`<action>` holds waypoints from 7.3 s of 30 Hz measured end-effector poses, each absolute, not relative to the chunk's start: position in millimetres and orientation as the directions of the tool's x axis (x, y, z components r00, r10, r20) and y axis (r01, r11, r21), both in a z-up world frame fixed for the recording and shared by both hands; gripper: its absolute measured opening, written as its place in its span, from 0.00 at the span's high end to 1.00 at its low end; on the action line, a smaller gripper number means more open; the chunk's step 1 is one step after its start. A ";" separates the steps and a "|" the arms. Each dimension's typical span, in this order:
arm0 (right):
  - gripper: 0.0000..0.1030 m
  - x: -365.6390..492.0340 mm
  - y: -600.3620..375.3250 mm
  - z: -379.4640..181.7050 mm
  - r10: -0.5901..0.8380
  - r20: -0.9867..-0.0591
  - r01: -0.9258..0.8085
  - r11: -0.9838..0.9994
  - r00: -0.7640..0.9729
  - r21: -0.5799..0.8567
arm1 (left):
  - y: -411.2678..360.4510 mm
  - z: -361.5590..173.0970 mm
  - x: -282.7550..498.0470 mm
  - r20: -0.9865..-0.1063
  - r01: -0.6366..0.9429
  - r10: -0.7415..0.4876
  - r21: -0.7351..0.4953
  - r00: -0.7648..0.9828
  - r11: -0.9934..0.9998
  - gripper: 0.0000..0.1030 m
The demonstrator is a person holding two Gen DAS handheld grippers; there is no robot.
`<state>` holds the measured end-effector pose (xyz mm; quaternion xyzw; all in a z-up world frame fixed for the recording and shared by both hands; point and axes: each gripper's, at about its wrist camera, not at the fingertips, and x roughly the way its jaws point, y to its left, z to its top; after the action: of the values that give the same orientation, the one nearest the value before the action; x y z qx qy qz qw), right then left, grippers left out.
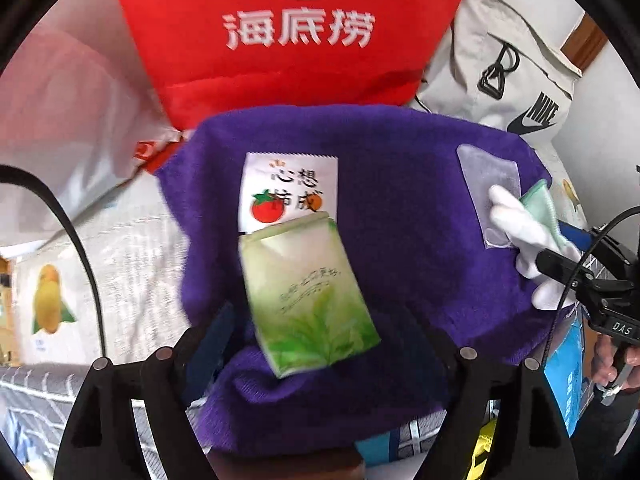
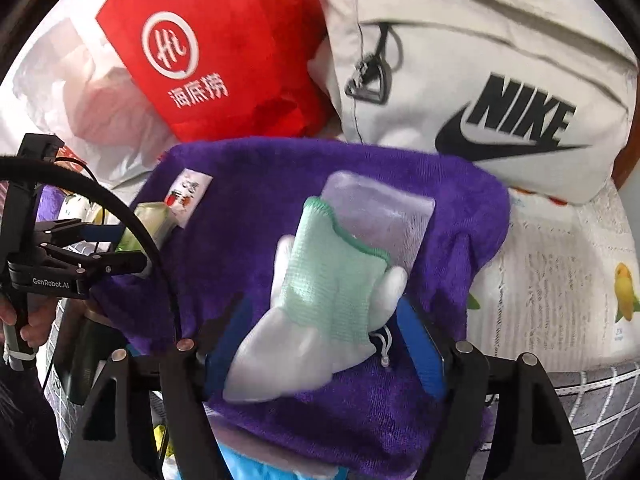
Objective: Organize soft objects
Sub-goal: 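Lay the green tea packet on the towel with the left gripper while the right lays the gloves there, then move the right gripper to the white sponge block while the left gripper moves to the black strap, then grasp the white sponge block with the right gripper while the left gripper grasps the black strap, then carry the sponge block with the right gripper and the black strap with the left toward the towel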
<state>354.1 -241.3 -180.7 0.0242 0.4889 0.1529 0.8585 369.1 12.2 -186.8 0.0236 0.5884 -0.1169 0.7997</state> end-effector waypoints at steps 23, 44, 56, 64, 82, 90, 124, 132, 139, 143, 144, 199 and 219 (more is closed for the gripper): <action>0.28 190.4 -265.2 -107.3 0.281 -0.759 -0.160 0.960 0.588 0.231 | 56.8 -104.5 201.2 -0.859 0.129 -0.193 -0.149 0.475 0.980 0.20; 0.28 109.6 -179.7 -136.1 0.403 -0.784 -0.394 0.892 0.472 0.222 | 82.6 -163.9 88.7 -0.910 -0.019 -0.218 -0.240 0.352 0.971 0.20; 0.28 195.8 -83.4 -182.5 0.381 -0.857 -0.565 0.814 0.346 0.133 | 136.6 -163.2 85.6 -0.885 -0.103 -0.228 -0.292 0.406 0.951 0.20; 0.19 219.1 -53.9 -214.1 0.241 -0.911 -0.608 0.794 0.334 -0.013 | 151.7 -174.3 98.3 -0.880 -0.108 -0.235 -0.303 0.413 0.947 0.20; 0.62 205.6 -101.4 -176.7 0.377 -0.850 -0.552 0.824 0.367 0.127 | 134.7 -186.4 100.6 -0.890 -0.065 -0.263 -0.308 0.373 0.949 0.20; 0.62 155.4 -140.6 -127.6 0.396 -0.782 -0.484 0.864 0.481 0.139 | 88.9 -203.8 102.8 -0.917 -0.009 -0.261 -0.276 0.302 0.961 0.20; 0.61 76.7 -309.4 -173.1 0.169 -0.784 -0.016 0.980 0.597 0.199 | 49.1 -231.7 69.4 -0.940 0.138 -0.025 0.023 0.339 0.990 0.03; 0.62 82.0 -293.5 -177.0 0.192 -0.794 -0.060 0.979 0.577 0.194 | 16.9 -223.2 97.1 -0.916 0.174 -0.040 0.033 0.399 0.984 0.38; 0.62 84.8 -284.4 -175.7 0.211 -0.790 -0.084 0.976 0.576 0.199 | 12.3 -211.2 95.7 -0.923 0.222 -0.088 -0.003 0.375 0.975 0.79; 0.61 86.2 -283.9 -175.6 0.218 -0.789 -0.086 0.975 0.575 0.206 | 14.8 -214.6 94.5 -0.924 0.229 -0.101 -0.015 0.369 0.973 0.77; 0.62 86.7 -283.9 -176.1 0.217 -0.790 -0.084 0.975 0.573 0.207 | 11.3 -215.9 94.2 -0.922 0.227 -0.097 -0.011 0.375 0.974 0.76; 0.62 169.9 -252.0 -130.9 0.244 -0.767 -0.216 0.966 0.594 0.140 | 8.0 -131.4 181.4 -0.851 0.321 -0.253 -0.107 0.460 0.941 0.81; 0.62 302.2 -246.8 -142.7 0.189 -0.803 -0.133 0.981 0.565 0.138 | -2.6 -130.7 274.1 -0.852 0.326 -0.259 -0.112 0.455 0.939 0.81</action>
<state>302.2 -246.8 -142.7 0.0306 0.4573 0.0913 0.8841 274.1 -2.6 -130.7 0.0336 0.4931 -0.1716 0.8522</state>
